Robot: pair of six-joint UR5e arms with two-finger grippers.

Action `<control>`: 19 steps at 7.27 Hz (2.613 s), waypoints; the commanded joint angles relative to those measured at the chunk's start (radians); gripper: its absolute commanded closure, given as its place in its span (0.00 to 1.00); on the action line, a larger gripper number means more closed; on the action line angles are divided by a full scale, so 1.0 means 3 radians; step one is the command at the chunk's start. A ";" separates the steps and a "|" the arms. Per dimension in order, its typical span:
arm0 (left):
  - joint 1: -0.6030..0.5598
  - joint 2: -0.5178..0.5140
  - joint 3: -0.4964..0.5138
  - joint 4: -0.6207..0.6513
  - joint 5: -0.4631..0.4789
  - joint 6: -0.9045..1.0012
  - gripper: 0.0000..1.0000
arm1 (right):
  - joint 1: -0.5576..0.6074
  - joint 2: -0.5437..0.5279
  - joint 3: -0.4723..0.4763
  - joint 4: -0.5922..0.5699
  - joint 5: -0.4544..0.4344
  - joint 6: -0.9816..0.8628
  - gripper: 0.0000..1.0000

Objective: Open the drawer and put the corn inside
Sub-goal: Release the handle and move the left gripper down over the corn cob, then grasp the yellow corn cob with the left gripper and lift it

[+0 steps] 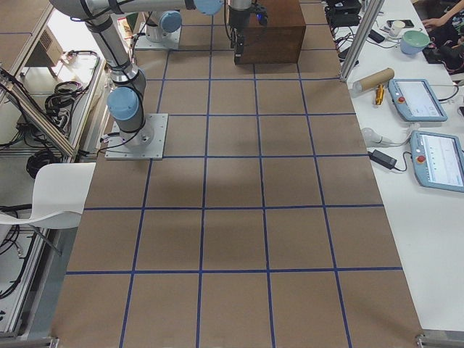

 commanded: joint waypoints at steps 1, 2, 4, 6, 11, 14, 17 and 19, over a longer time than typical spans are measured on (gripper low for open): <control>0.0011 -0.0068 -0.0037 0.0102 0.0001 -0.0010 0.00 | 0.0000 0.0000 0.0000 0.0000 0.0000 0.0000 0.00; 0.0016 -0.0078 -0.0053 0.0113 0.0006 -0.0010 0.00 | 0.0000 0.0000 0.0000 0.0000 0.0000 0.0000 0.00; 0.0016 -0.0124 -0.0053 0.0195 0.0057 -0.0005 0.00 | 0.0000 0.0005 0.0000 0.0000 0.0000 0.0000 0.00; 0.0016 -0.0175 -0.0053 0.0251 0.0073 -0.0010 0.00 | 0.0000 0.0000 0.0000 0.0000 0.0005 0.0000 0.00; 0.0036 -0.0313 -0.0063 0.0348 0.0052 -0.0010 0.00 | 0.0000 0.0000 0.0000 0.0000 0.0000 0.0000 0.00; 0.0093 -0.0344 -0.0226 0.0638 0.0032 0.0011 0.00 | 0.0000 0.0005 0.0000 0.0000 0.0000 0.0000 0.00; 0.0093 -0.0339 -0.0216 0.0660 0.0042 0.0021 0.00 | 0.0000 0.0005 0.0000 0.0000 0.0000 0.0000 0.00; 0.0093 -0.0339 -0.0216 0.0665 0.0027 0.0016 0.12 | 0.0000 0.0005 0.0000 0.0000 0.0000 0.0000 0.00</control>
